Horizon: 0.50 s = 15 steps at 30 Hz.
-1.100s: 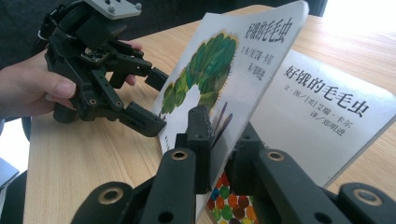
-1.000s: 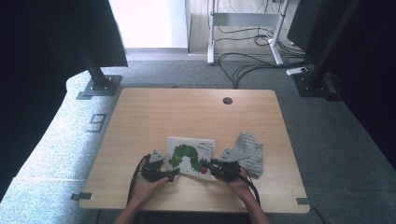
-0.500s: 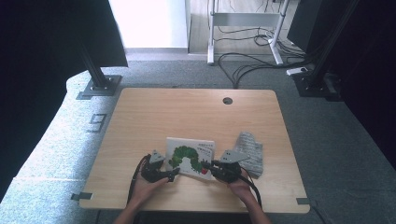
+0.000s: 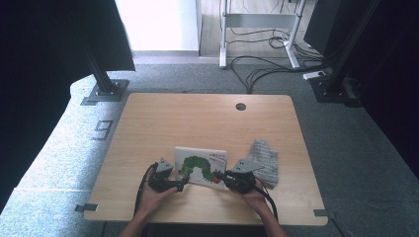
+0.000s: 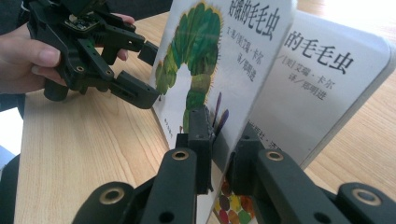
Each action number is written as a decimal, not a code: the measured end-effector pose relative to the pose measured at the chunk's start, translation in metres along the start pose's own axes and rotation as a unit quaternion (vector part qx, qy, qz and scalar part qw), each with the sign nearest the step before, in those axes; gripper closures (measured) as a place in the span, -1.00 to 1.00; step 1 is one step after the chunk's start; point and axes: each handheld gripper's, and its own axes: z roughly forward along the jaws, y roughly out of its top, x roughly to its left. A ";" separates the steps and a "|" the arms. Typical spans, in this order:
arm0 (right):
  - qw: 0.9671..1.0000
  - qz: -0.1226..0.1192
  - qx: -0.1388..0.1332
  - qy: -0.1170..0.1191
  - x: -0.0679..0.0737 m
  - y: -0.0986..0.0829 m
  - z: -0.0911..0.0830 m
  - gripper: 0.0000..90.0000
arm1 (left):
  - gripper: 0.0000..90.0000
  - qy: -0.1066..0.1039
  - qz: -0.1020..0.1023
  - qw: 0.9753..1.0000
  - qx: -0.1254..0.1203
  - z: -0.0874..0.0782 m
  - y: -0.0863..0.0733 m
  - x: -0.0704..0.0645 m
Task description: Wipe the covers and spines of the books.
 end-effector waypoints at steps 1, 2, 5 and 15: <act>1.000 0.000 0.002 0.000 -0.001 0.000 0.000 0.81 | -0.65 0.000 0.000 1.000 -0.001 -0.001 0.000 0.001; 1.000 0.000 0.002 0.000 -0.001 0.000 0.000 0.81 | -0.65 0.000 0.000 1.000 -0.001 -0.001 0.000 0.001; 1.000 -0.001 0.005 -0.002 -0.002 -0.002 0.001 0.81 | -0.65 0.000 -0.001 1.000 -0.005 -0.002 0.000 0.002; 1.000 -0.017 0.019 -0.011 -0.001 -0.005 0.004 0.81 | -0.63 0.003 0.005 1.000 -0.014 -0.004 0.000 0.003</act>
